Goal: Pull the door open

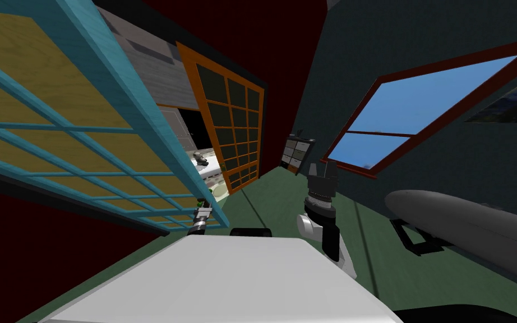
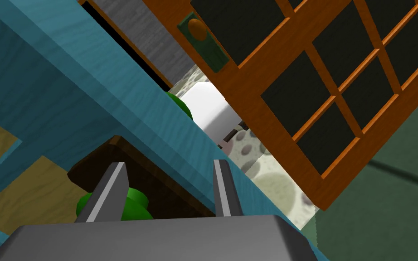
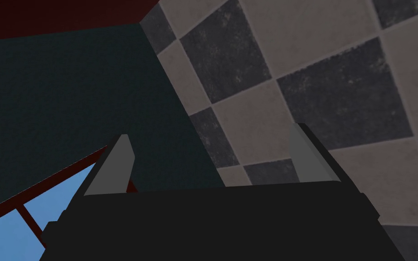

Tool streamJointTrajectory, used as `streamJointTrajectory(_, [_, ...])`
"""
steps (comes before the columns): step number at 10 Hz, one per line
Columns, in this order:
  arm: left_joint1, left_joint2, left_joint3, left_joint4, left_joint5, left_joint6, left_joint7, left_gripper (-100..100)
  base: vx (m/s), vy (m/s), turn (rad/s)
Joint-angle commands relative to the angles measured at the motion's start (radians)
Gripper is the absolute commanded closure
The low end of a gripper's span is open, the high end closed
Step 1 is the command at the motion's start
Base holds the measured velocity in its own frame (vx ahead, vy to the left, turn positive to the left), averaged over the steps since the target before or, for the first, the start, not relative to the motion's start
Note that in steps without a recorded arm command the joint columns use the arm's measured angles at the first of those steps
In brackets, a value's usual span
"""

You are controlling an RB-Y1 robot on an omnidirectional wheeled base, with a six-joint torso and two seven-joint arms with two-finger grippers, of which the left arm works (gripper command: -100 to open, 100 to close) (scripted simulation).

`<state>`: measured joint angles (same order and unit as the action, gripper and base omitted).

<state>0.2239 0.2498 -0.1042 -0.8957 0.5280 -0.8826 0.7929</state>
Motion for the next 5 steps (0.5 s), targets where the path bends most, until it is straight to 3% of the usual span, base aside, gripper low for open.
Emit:
streamJointTrajectory(1, [0.008, 0.013, 0.008, 0.002, 0.016, 0.0, 0.029, -100, -0.073, 0.059, -0.054])
streamJointTrajectory(5, [0.004, 0.025, -0.039, -0.015, 0.054, -0.002, 0.139, -100, -0.067, 0.042, -0.067])
